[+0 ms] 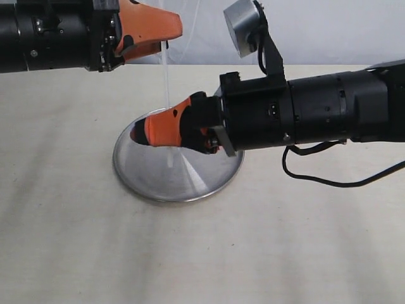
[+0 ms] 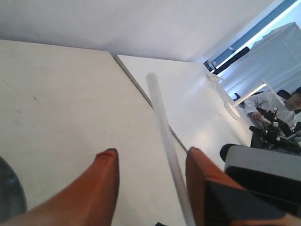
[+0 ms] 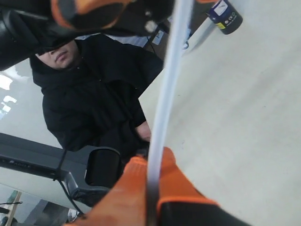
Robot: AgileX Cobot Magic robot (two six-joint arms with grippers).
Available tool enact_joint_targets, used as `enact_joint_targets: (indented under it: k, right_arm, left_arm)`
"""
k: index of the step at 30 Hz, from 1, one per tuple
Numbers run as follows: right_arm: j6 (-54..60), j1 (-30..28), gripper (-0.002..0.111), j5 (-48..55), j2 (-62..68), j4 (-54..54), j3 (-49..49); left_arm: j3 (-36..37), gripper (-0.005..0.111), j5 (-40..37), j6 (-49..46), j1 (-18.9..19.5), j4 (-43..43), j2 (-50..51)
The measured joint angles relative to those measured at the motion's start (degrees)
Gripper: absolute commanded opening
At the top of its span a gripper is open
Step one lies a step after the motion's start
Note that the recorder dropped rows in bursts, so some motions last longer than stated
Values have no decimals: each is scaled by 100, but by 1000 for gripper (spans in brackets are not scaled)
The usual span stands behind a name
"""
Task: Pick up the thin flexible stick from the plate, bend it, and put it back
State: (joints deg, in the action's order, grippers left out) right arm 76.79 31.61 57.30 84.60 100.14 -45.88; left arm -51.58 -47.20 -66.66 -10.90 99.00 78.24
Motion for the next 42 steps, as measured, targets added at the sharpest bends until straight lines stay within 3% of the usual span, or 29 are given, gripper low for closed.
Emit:
enact_joint_targets:
  k: [4, 9, 10, 42]
  right_arm:
    - [0, 0, -1, 37, 0, -118, 0]
    - [0, 0, -1, 85, 0, -143, 0]
    - [0, 0, -1, 85, 0, -143, 0]
    - [-332, 15, -1, -1723, -57, -541, 44]
  left_arm:
    - [-112, 37, 0, 0, 0, 0, 0]
    - [-193, 3, 0, 15, 0, 0, 0]
    - [-193, 0, 0, 15, 0, 0, 0]
    - [-67, 0, 187, 20, 34, -365, 0]
